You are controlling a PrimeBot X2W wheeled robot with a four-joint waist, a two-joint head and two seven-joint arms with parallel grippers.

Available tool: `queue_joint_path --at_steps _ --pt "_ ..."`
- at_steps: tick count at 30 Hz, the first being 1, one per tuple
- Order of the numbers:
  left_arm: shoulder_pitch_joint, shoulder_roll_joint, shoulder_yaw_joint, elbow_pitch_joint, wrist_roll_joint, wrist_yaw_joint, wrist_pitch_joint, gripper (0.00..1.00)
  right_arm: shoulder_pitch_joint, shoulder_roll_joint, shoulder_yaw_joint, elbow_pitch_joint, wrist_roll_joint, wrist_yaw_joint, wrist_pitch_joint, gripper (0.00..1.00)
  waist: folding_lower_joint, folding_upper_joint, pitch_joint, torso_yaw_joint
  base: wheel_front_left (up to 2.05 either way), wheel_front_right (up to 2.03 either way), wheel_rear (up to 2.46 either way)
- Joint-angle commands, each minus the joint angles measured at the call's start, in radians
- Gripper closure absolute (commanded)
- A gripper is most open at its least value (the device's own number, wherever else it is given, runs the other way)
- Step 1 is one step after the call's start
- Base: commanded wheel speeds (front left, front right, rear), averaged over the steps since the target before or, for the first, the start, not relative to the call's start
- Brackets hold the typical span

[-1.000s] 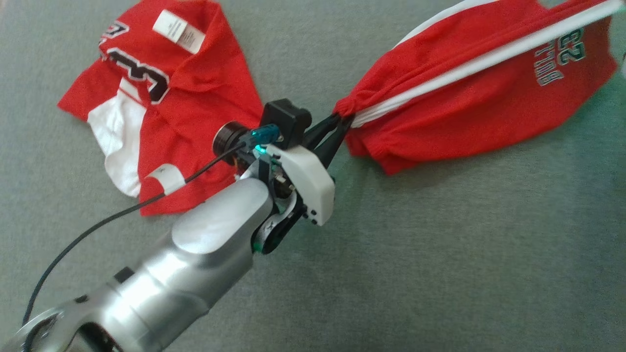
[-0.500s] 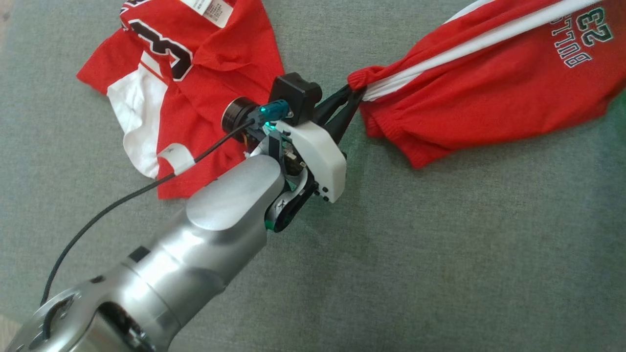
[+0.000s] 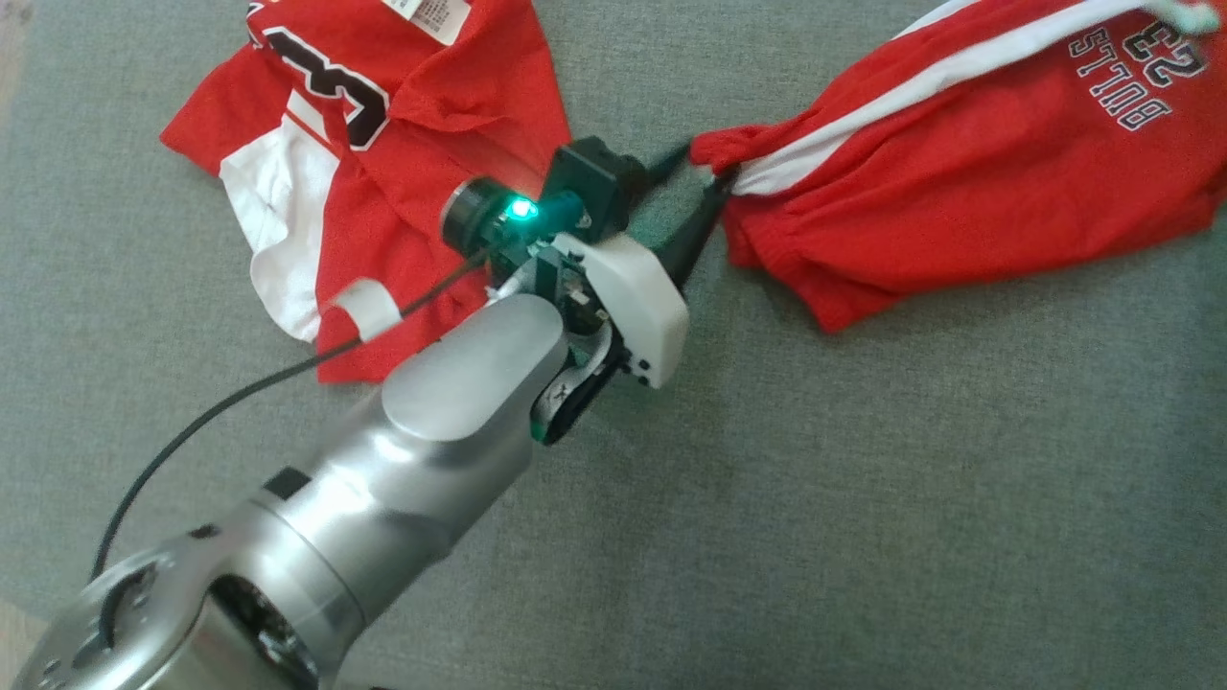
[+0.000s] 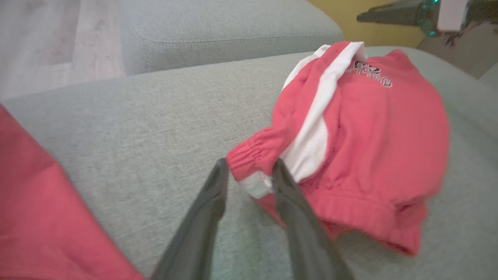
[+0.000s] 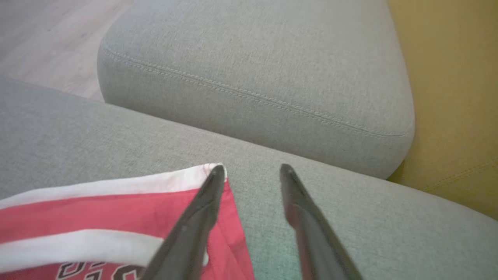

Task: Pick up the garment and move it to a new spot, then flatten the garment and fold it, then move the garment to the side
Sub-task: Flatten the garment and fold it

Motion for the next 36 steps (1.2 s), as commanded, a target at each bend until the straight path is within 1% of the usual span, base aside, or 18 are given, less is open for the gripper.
queue_joint_path --at_steps 1,6,7,10,12,13,18,20,21,24,28,32,36 --pt "-0.054 0.030 0.009 -0.003 0.049 0.018 -0.028 0.00 -0.031 -0.003 -0.004 -0.012 -0.007 -0.001 -0.028 0.00 0.0000 0.0000 0.001 -0.001 0.00 0.00 0.00" --pt "-0.057 0.025 0.028 0.018 0.050 0.043 -0.076 0.00 -0.053 0.025 -0.028 0.021 -0.001 -0.001 -0.113 0.00 0.0000 0.0000 -0.011 -0.008 0.00 0.00 0.00" --pt "-0.056 0.025 0.038 0.025 0.048 0.054 -0.098 0.00 -0.053 0.032 -0.038 0.037 0.001 -0.001 -0.150 0.00 0.0000 0.0000 -0.023 -0.013 0.00 0.00 0.00" --pt "-0.052 0.030 0.058 0.034 0.047 0.075 -0.137 0.00 -0.043 0.048 -0.054 0.051 0.013 -0.001 -0.208 0.00 0.0000 0.0000 -0.048 -0.022 0.00 0.00 0.00" --pt "-0.048 0.040 0.076 0.039 0.048 0.095 -0.172 0.00 -0.027 0.063 -0.069 0.048 0.034 -0.001 -0.261 0.00 0.0000 0.0000 -0.073 -0.031 0.00 0.00 0.00" --pt "-0.048 0.040 0.076 0.039 0.048 0.095 -0.172 0.00 -0.027 0.063 -0.069 0.048 0.034 -0.001 -0.261 0.00 0.0000 0.0000 -0.073 -0.031 0.00 0.00 0.00" --pt "-0.014 0.088 0.158 0.013 0.044 0.156 -0.239 0.00 0.040 0.116 -0.133 0.010 0.113 -0.001 -0.415 0.00 0.0000 0.0000 -0.145 -0.064 0.00 0.00 0.00" --pt "0.010 0.119 0.191 -0.019 0.059 0.180 -0.248 0.00 0.082 0.131 -0.142 -0.027 0.122 -0.001 -0.453 0.00 0.0000 0.0000 -0.176 -0.079 0.00 0.00 0.00" --pt "0.022 0.139 0.201 -0.036 0.081 0.200 -0.251 0.00 0.106 0.139 -0.146 -0.052 0.125 -0.001 -0.464 0.00 0.0000 0.0000 -0.190 -0.086 0.00 0.00 0.00" --pt "0.085 0.185 0.266 -0.134 0.142 0.251 -0.252 0.00 0.193 0.157 -0.171 -0.136 0.122 -0.001 -0.481 0.00 0.0000 0.0000 -0.231 -0.107 0.00 0.00 0.00" --pt "0.225 0.225 0.348 -0.263 0.208 0.285 -0.253 0.00 0.344 0.196 -0.223 -0.260 0.100 -0.001 -0.486 0.00 0.0000 0.0000 -0.281 -0.136 0.00 0.00 0.00" --pt "0.379 0.236 0.431 -0.344 0.247 0.296 -0.253 0.00 0.515 0.253 -0.281 -0.393 0.053 -0.001 -0.486 0.00 0.0000 0.0000 -0.317 -0.157 0.00 0.00 0.00" --pt "0.521 0.224 0.513 -0.395 0.277 0.281 -0.253 0.00 0.687 0.321 -0.332 -0.501 -0.007 -0.001 -0.486 0.00 0.0000 0.0000 -0.348 -0.174 0.00 0.00 0.00"
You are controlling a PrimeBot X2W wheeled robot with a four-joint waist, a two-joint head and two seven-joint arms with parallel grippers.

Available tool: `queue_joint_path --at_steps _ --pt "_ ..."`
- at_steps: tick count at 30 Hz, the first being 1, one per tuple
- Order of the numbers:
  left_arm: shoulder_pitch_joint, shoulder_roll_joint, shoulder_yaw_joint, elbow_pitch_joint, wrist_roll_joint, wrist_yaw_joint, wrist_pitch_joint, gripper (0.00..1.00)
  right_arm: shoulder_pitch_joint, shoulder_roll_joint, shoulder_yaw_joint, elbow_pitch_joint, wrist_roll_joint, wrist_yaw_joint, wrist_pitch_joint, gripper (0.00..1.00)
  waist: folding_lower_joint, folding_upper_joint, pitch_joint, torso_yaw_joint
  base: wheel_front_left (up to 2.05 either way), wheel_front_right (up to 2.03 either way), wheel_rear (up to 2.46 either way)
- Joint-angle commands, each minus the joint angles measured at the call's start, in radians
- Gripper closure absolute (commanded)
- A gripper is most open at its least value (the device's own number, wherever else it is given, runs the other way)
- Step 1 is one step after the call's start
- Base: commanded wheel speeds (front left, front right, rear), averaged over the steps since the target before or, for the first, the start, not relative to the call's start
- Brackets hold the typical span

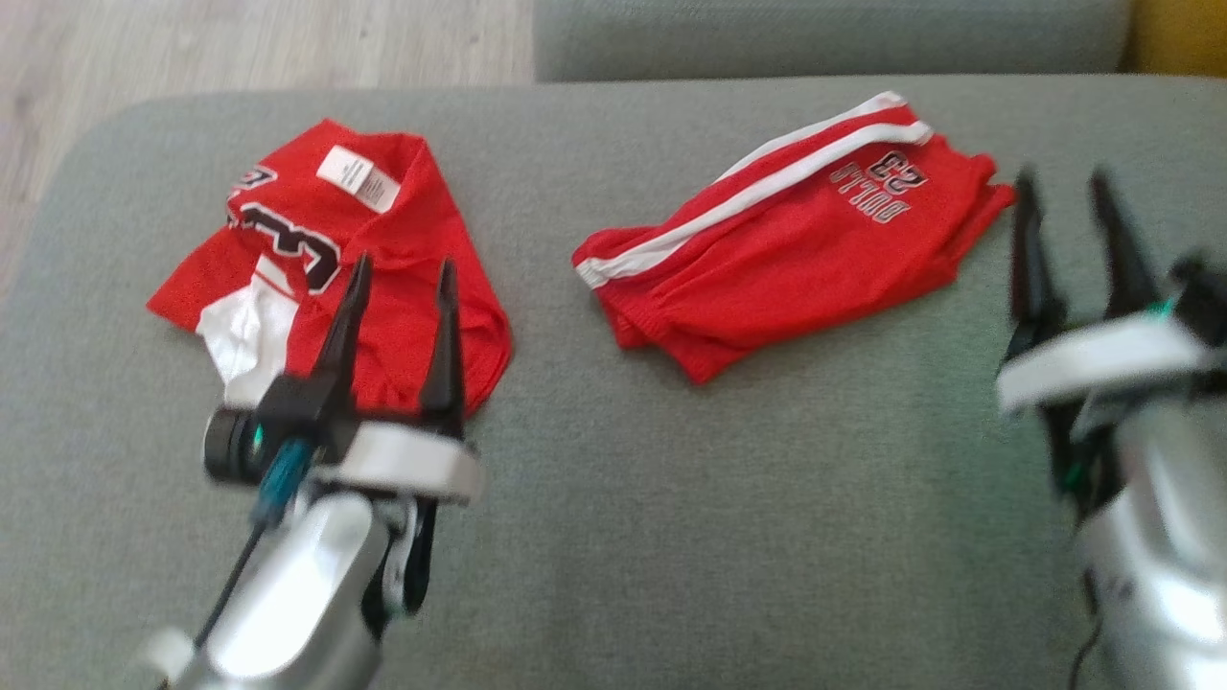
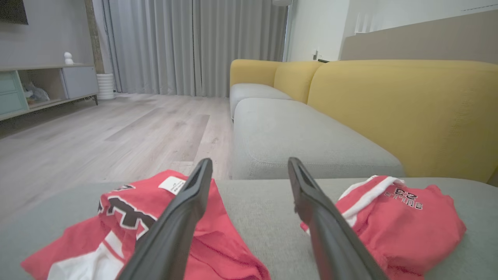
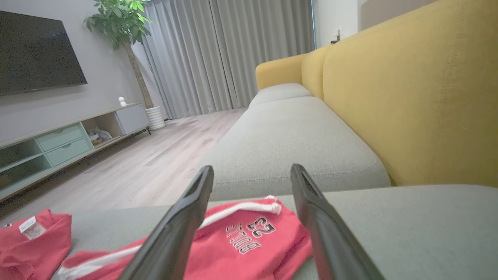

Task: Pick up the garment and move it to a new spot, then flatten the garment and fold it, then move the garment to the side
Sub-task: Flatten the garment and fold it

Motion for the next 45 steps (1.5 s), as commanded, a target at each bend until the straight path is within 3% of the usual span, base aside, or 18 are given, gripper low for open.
queue_joint_path --at_steps 1,7,12,18,25,35,45 --pt "0.013 0.016 0.074 -0.040 0.016 -0.007 -0.008 0.00 0.048 0.031 -0.002 -0.066 -0.033 -0.001 -0.010 0.00 0.0003 -0.0001 -0.025 -0.019 0.00 0.00 0.00" --pt "0.193 -0.031 0.194 -0.063 0.061 -0.041 -0.008 0.00 0.245 0.131 -0.040 -0.170 -0.102 -0.001 0.009 0.00 0.0003 -0.0001 -0.055 -0.049 0.00 0.00 0.00" --pt "0.276 -0.082 0.263 -0.037 0.109 -0.076 -0.008 0.00 0.346 0.164 -0.068 -0.224 -0.121 -0.001 0.023 0.00 0.0003 -0.0001 -0.060 -0.054 0.00 0.00 0.00" --pt "0.280 -0.126 0.307 -0.020 0.172 -0.132 -0.008 0.00 0.355 0.175 -0.082 -0.275 -0.145 -0.001 0.057 0.00 0.0003 -0.0001 -0.042 -0.050 0.00 0.00 0.00" --pt "0.223 -0.163 0.325 -0.004 0.218 -0.174 -0.008 0.00 0.257 0.160 -0.122 -0.286 -0.178 -0.001 0.144 0.00 0.0003 -0.0001 0.026 -0.016 0.00 0.00 0.00" --pt "0.137 -0.207 0.336 0.003 0.251 -0.227 -0.008 0.00 -0.084 0.064 -0.255 -0.103 -0.230 -0.001 0.395 0.00 0.0003 -0.0001 0.173 0.077 0.00 0.00 0.00" --pt "0.093 -0.220 0.319 0.024 0.257 -0.251 -0.008 0.00 -0.300 -0.019 -0.361 0.225 -0.393 -0.001 0.486 0.00 0.0003 -0.0001 0.230 0.147 0.00 0.00 0.00"
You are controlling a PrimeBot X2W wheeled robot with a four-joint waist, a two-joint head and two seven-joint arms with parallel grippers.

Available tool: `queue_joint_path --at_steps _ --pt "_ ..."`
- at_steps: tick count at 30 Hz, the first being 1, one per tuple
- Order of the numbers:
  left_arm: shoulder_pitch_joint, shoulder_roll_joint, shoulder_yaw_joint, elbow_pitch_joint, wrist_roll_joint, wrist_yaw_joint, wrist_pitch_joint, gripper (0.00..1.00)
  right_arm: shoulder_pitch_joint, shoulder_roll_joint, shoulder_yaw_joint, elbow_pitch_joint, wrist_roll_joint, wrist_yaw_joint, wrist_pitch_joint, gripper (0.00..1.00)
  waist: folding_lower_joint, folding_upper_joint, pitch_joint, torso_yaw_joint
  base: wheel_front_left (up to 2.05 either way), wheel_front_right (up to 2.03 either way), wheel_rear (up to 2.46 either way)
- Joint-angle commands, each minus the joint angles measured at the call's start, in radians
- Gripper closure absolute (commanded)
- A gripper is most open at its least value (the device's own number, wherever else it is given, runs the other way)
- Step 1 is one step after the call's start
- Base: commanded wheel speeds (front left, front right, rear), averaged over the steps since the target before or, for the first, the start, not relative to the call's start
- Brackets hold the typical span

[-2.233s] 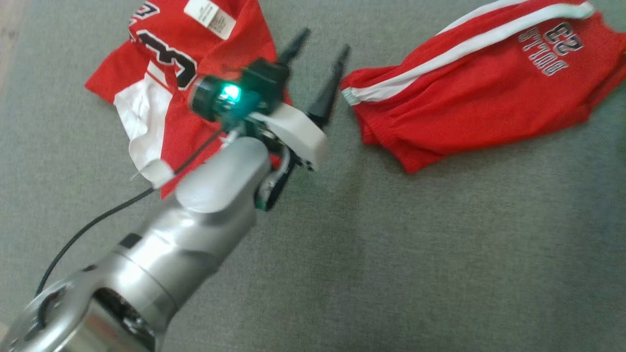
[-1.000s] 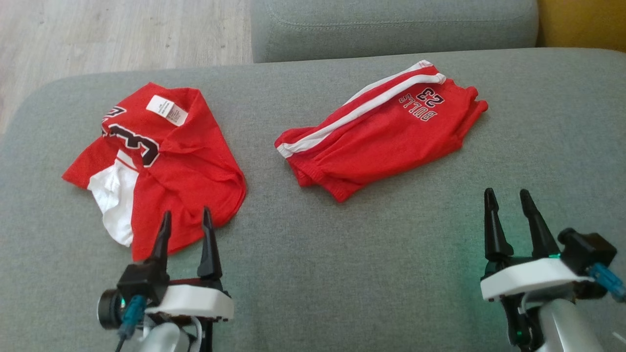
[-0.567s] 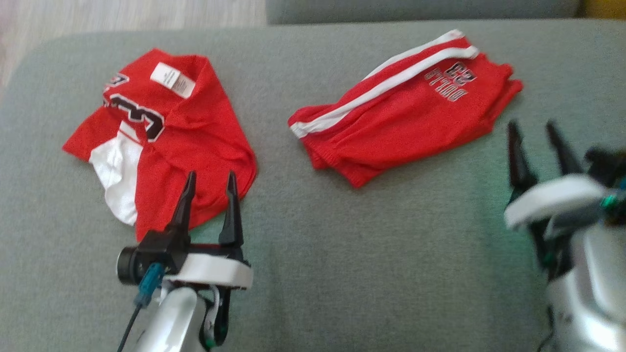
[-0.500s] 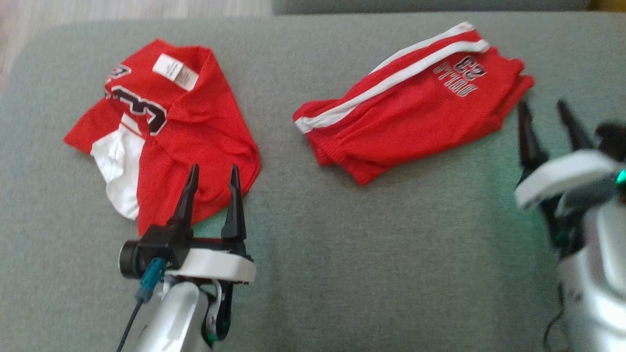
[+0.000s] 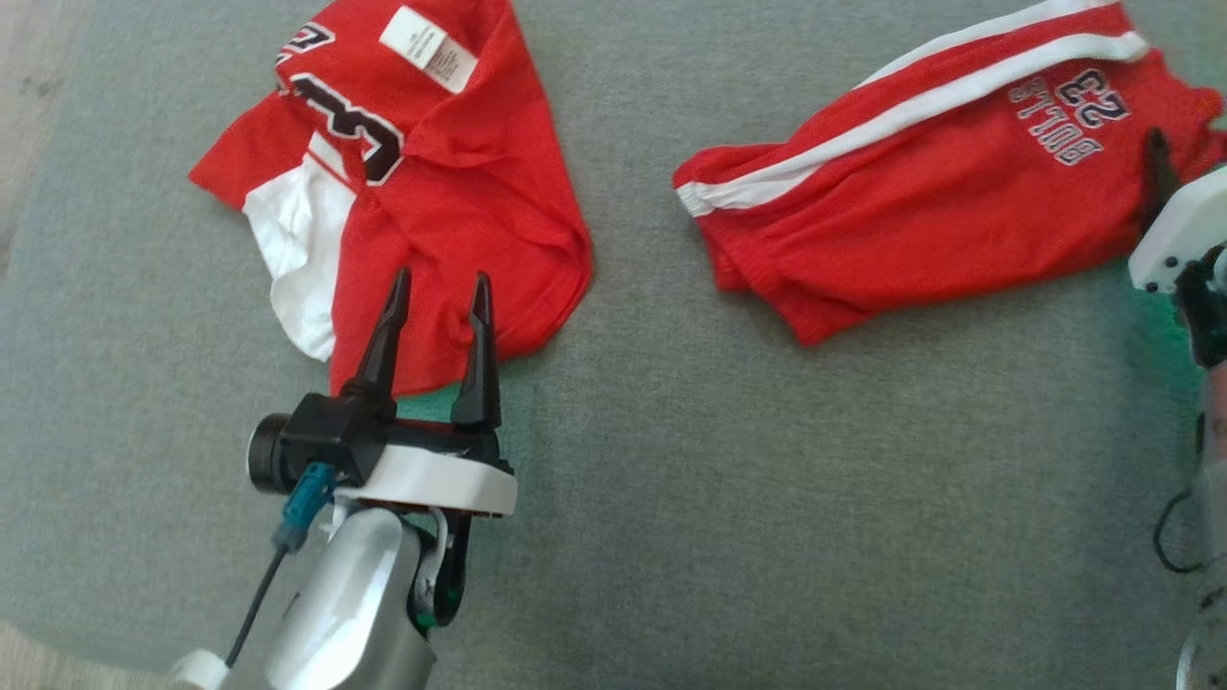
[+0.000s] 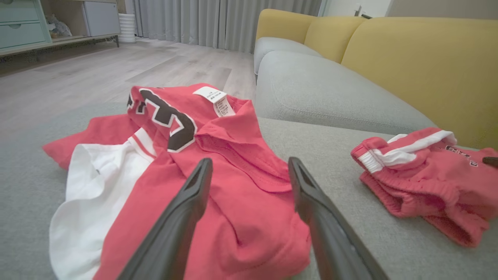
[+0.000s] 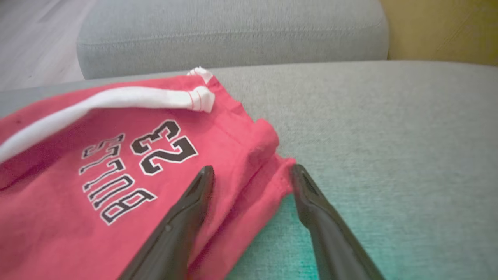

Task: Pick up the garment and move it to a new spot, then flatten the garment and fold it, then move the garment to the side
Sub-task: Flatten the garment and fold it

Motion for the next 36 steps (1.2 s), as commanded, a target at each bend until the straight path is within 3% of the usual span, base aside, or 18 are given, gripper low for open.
queue_joint_path --at_steps 1,8,13,14,16,25,31,36 --pt "-0.025 0.005 0.023 -0.024 -0.001 0.002 -0.008 0.00 -0.036 -0.014 0.009 -0.012 -0.011 -0.001 0.001 0.00 -0.0001 0.0000 0.012 0.012 0.00 0.00 0.00" --pt "-0.047 0.004 -0.013 -0.007 -0.014 0.010 -0.008 0.00 -0.106 -0.052 -0.012 0.121 -0.111 -0.001 0.010 0.00 -0.0001 0.0000 0.035 0.024 0.00 0.00 0.00" --pt "-0.064 0.004 -0.020 -0.003 -0.021 0.017 -0.008 0.00 -0.136 -0.045 -0.020 0.198 -0.131 -0.001 0.018 0.00 -0.0001 0.0000 0.041 0.025 0.00 0.00 0.00" --pt "-0.066 0.004 -0.021 -0.003 -0.022 0.018 -0.008 0.00 -0.140 -0.041 -0.018 0.213 -0.130 -0.001 0.019 0.06 -0.0001 0.0000 0.040 0.023 0.00 0.00 0.00" --pt "-0.068 0.004 -0.022 -0.002 -0.022 0.020 -0.008 0.00 -0.146 -0.034 -0.012 0.240 -0.123 -0.001 0.017 1.00 -0.0001 0.0000 0.037 0.019 0.00 0.00 0.00" --pt "-0.044 0.004 -0.004 0.019 -0.005 0.016 -0.008 0.00 -0.139 -0.035 0.056 0.290 -0.088 -0.001 -0.101 1.00 -0.0001 0.0000 -0.027 -0.034 0.00 0.00 0.00" --pt "-0.010 0.004 0.017 0.030 0.010 0.010 -0.008 0.00 -0.068 -0.039 0.088 0.291 0.001 -0.001 -0.179 1.00 -0.0001 0.0000 -0.099 -0.095 0.00 0.00 0.00" --pt "0.013 0.004 0.035 0.044 0.025 0.000 -0.008 0.00 0.038 -0.081 0.084 0.251 0.092 -0.001 -0.213 1.00 -0.0001 0.0000 -0.141 -0.140 0.00 0.00 0.00"
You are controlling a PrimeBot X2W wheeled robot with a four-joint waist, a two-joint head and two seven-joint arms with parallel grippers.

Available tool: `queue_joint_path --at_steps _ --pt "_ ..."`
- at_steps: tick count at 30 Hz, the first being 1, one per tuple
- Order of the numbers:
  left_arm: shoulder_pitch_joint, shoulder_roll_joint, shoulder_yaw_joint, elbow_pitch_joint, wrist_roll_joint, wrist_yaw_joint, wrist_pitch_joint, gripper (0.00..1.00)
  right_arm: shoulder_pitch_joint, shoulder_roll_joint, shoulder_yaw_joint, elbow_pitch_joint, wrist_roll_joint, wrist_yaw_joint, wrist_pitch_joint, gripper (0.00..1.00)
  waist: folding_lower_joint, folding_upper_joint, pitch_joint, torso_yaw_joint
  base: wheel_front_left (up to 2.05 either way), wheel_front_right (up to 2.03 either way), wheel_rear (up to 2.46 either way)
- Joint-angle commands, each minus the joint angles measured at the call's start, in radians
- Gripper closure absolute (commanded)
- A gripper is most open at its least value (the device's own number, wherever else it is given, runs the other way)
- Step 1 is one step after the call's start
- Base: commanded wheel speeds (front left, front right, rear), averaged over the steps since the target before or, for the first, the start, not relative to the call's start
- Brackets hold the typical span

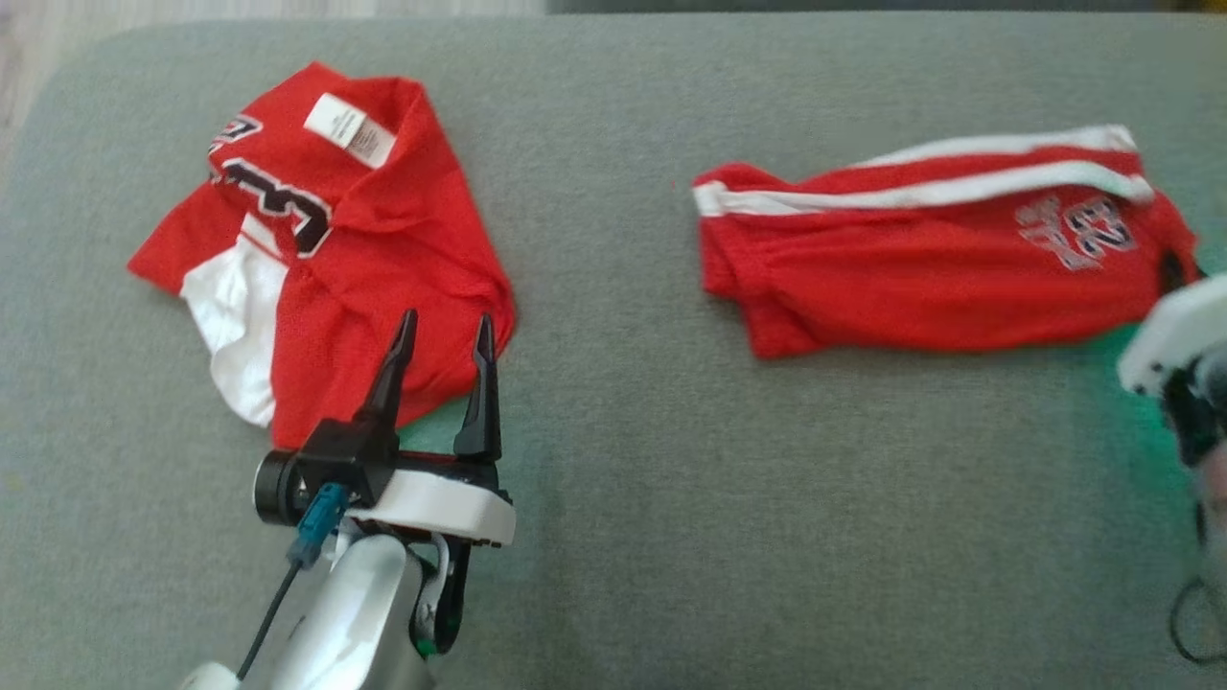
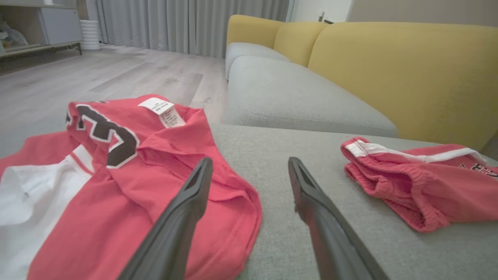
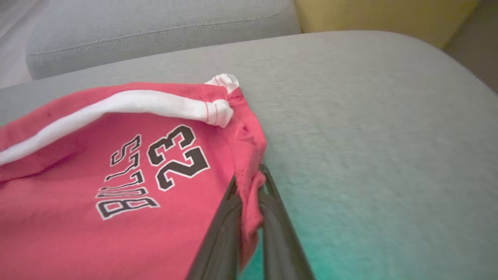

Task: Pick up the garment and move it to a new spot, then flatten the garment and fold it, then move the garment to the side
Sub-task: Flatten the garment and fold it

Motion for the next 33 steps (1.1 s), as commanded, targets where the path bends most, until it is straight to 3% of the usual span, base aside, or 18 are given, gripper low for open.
queue_joint_path --at_steps 1,7,15,22,33 --pt "-0.008 0.008 0.040 -0.024 0.008 0.000 -0.008 0.00 0.016 -0.033 0.005 -0.042 0.016 -0.001 -0.015 1.00 0.0001 0.0000 -0.022 -0.022 0.00 0.00 0.00" --pt "0.014 0.008 0.049 -0.025 0.019 -0.008 -0.008 0.00 0.104 -0.069 -0.049 -0.084 0.073 -0.001 -0.032 1.00 0.0001 0.0000 -0.031 -0.035 0.00 0.00 0.00" --pt "0.024 0.009 0.066 -0.015 0.029 -0.016 -0.008 0.00 0.134 -0.026 -0.085 -0.149 0.120 -0.001 -0.077 1.00 0.0001 0.0000 -0.039 -0.036 0.00 0.00 0.00" --pt "0.032 0.009 0.068 -0.002 0.033 -0.017 -0.008 0.00 0.149 0.028 -0.011 -0.249 0.208 -0.001 -0.113 1.00 0.0001 0.0000 -0.092 -0.029 0.00 0.00 0.00" --pt "0.070 0.011 0.055 0.013 0.040 -0.015 -0.008 0.00 0.209 0.060 0.178 -0.424 0.368 -0.001 -0.099 1.00 0.0001 0.0000 -0.164 0.004 0.00 0.00 0.00"
